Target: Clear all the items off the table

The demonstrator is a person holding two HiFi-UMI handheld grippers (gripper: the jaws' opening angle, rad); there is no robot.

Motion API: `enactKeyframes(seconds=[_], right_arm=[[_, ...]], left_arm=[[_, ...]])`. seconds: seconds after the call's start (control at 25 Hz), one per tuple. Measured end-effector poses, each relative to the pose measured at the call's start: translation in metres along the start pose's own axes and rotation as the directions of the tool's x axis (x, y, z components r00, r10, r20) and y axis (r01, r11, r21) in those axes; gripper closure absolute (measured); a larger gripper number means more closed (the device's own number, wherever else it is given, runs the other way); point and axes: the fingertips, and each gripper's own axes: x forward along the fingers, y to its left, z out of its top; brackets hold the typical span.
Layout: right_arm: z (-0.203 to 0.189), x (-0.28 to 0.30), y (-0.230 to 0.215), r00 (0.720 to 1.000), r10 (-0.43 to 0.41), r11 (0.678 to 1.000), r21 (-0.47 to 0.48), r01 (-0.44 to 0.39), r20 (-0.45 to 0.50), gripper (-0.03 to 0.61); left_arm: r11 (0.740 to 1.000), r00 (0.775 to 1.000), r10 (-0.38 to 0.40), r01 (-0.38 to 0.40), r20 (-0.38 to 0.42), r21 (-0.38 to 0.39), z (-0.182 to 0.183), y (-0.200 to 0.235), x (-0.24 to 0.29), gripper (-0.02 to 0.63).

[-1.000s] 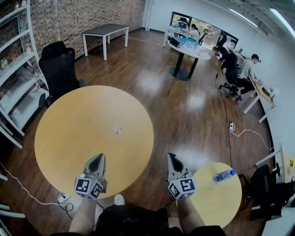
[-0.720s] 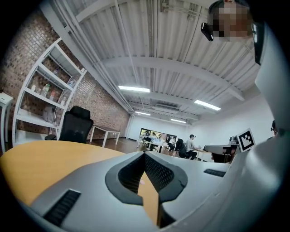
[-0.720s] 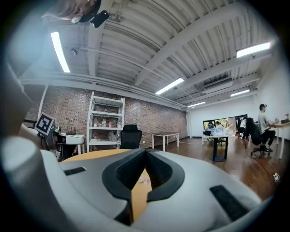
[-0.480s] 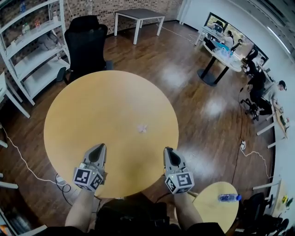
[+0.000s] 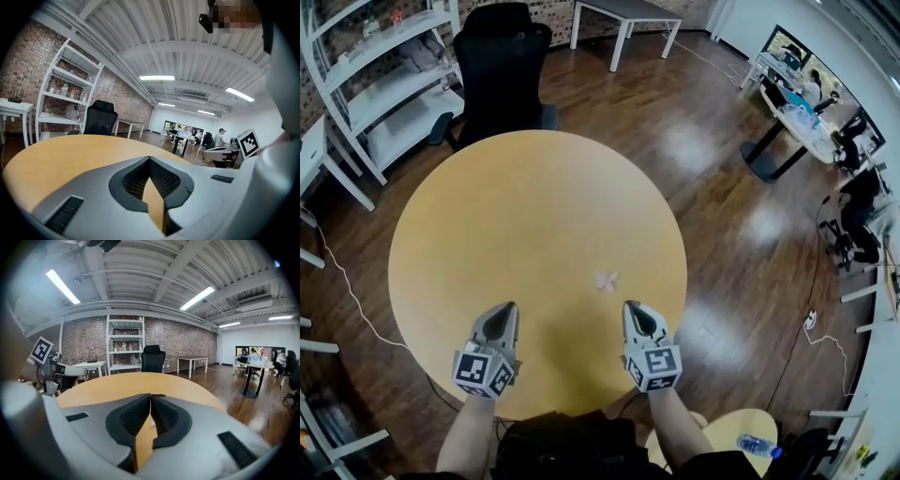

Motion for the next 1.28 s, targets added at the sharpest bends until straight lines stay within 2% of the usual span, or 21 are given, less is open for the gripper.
enactKeyframes(seconds=[0.08,0.12,0.36,0.68,0.72,0.8,1.0,1.28], right_arm=[[-0.016,0.023,-0.010,0.999,0.009,1.000,0.008,-0.008,-0.052,0.489],[-0.024,0.034,-0.013,0.997,0.014,1.000,0.010,-0.014,-0.076,0.475],[-0.062,0.094,-0.020,0.974,0.068,0.996,-0.049,-0.080,-0.215,0.474],[-0.091,0.137,-0.018,0.945,0.066,0.985,-0.131,-0.113,-0.320,0.477],[-0.092,0.138,-0.016,0.943,0.061,0.982,-0.147,-0.115,-0.328,0.504],[-0.094,0.139,-0.014,0.941,0.055,0.979,-0.165,-0.115,-0.333,0.569],[-0.089,0.136,-0.019,0.950,0.049,0.985,-0.142,-0.097,-0.308,0.574],[-0.052,0.120,-0.011,0.979,0.030,0.991,-0.123,-0.056,-0.202,0.574]], left_arm=[[1.000,0.999,0.024,-0.025,-0.025,-0.013,-0.011,0.000,0.012,0.613],[0.999,0.999,0.031,-0.032,-0.038,-0.016,-0.016,0.000,0.017,0.612],[0.994,0.987,0.097,-0.104,-0.126,-0.045,-0.044,0.015,0.031,0.612],[0.981,0.970,0.143,-0.165,-0.198,-0.098,-0.072,0.039,0.033,0.612],[0.980,0.968,0.145,-0.169,-0.204,-0.106,-0.074,0.041,0.033,0.612],[0.980,0.967,0.140,-0.167,-0.213,-0.112,-0.077,0.043,0.033,0.612],[0.981,0.969,0.135,-0.160,-0.205,-0.112,-0.076,0.040,0.032,0.612],[0.984,0.977,0.147,-0.160,-0.154,-0.077,-0.053,0.046,0.015,0.612]])
